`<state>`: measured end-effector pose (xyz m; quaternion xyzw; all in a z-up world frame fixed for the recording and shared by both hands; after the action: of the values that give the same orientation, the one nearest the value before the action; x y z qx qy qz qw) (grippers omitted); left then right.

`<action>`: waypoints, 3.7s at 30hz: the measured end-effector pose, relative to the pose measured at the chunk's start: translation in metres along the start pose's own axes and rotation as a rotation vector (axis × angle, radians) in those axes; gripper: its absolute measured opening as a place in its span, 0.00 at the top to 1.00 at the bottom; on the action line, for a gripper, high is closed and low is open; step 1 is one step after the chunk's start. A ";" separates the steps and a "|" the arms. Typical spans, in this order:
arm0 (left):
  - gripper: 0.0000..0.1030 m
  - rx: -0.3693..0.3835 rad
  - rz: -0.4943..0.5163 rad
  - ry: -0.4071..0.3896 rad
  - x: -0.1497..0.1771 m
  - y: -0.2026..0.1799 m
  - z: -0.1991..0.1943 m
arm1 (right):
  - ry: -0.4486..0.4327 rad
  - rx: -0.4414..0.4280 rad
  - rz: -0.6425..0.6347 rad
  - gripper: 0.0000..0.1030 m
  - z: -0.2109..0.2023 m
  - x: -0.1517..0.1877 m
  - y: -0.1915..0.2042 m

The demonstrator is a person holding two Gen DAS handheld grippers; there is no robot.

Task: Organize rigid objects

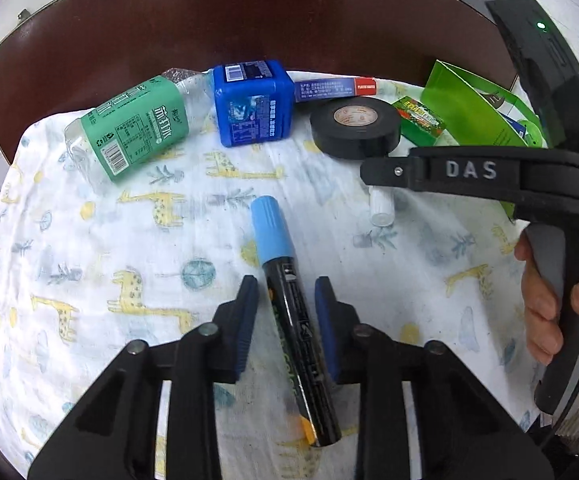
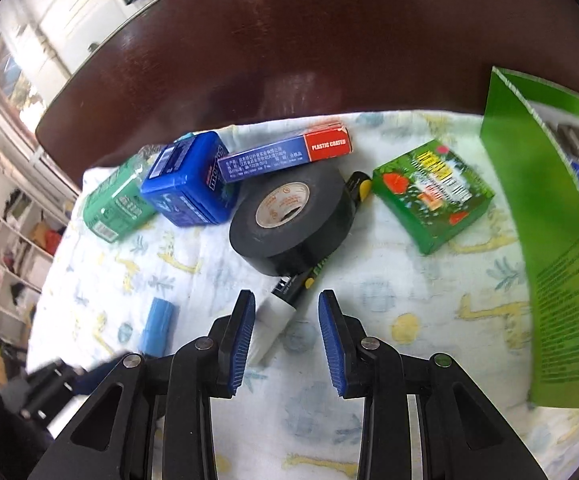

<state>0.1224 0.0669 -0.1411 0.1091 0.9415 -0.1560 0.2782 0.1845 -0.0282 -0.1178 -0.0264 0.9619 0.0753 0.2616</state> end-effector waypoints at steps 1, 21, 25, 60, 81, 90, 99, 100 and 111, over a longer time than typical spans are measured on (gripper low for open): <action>0.81 -0.002 -0.003 -0.004 0.000 0.001 0.000 | 0.008 0.002 0.010 0.67 0.003 0.000 0.000; 0.86 -0.012 0.012 0.013 0.017 -0.035 -0.005 | 0.026 0.085 -0.305 0.78 -0.054 0.087 -0.044; 0.85 -0.042 0.024 0.009 0.015 -0.035 -0.003 | -0.008 0.132 -0.321 0.67 -0.051 0.081 -0.042; 0.86 0.155 0.315 -0.105 -0.119 -0.255 -0.003 | -0.371 0.068 0.096 0.83 -0.168 -0.006 -0.199; 0.86 0.180 0.350 0.001 -0.159 -0.318 0.084 | -0.354 0.188 0.262 0.83 -0.128 -0.019 -0.294; 0.86 0.195 0.355 0.035 -0.161 -0.328 0.106 | -0.352 0.202 0.298 0.83 -0.124 -0.020 -0.310; 0.86 0.188 0.353 0.039 -0.171 -0.339 0.118 | -0.353 0.213 0.342 0.83 -0.117 -0.025 -0.322; 0.86 0.189 0.352 0.040 -0.172 -0.340 0.119 | -0.354 0.217 0.352 0.83 -0.117 -0.026 -0.324; 0.85 0.195 0.348 0.058 -0.175 -0.346 0.133 | -0.338 0.291 0.377 0.83 -0.113 -0.025 -0.342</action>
<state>0.2304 -0.3218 -0.0692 0.3008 0.8965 -0.1928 0.2620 0.1802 -0.3832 -0.0541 0.2034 0.8932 -0.0128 0.4008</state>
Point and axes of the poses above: each gripper's, at about its wrist camera, not at the fingertips, and z roughly the way its jaws point, y to its left, x to its underside, the point moved 9 cm from there along z, roughly the way its jaws point, and after that the axes turned 10 degrees about x, right-handed, at the moved point
